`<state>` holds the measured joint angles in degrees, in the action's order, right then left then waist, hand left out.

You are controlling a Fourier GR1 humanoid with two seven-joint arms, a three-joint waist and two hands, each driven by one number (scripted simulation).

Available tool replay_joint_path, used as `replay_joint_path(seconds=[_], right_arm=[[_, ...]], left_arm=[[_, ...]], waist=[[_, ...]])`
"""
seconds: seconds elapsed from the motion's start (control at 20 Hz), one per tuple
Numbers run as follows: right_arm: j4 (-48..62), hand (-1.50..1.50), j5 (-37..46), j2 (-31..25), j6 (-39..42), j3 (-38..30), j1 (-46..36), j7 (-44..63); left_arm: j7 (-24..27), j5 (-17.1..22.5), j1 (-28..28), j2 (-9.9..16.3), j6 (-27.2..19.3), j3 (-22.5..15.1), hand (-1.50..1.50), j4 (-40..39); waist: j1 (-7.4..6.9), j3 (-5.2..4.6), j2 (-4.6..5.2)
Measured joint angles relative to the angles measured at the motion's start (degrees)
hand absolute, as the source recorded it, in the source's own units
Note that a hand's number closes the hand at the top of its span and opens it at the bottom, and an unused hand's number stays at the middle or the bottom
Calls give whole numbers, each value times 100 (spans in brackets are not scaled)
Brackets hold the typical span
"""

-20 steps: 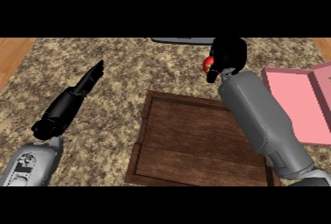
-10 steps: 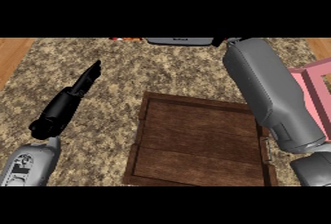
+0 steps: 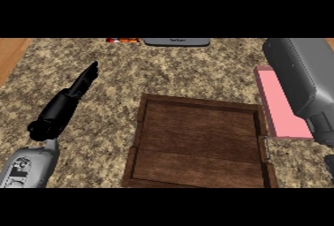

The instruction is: Pick the tomato from the tray and place it in the cardboard box

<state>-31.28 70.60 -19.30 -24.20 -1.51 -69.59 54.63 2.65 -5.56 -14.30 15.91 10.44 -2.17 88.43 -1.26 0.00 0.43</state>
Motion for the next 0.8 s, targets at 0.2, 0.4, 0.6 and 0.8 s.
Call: replay_joint_path(seconds=[0.2, 0.4, 0.6, 0.8], right_arm=[[145, 150, -1, -363, 40, -150, 151, -77], [366, 150, -330, -711, 493, -419, 358, -460], [565, 150, -839, -900, 1195, -788, 549, -789], [588, 150, -1242, -1053, 1710, -1041, 898, -1182]], left_arm=[[112, -45, 108, -14, 2, 30, 0, -33], [225, -45, 207, 28, 37, 101, 0, -31], [238, -92, 215, -11, 4, 102, 0, -68], [99, -120, 226, -74, -21, 74, 0, 65]], waist=[[45, -1, -14], [66, 0, -23], [107, 1, -33], [121, 2, -44]])
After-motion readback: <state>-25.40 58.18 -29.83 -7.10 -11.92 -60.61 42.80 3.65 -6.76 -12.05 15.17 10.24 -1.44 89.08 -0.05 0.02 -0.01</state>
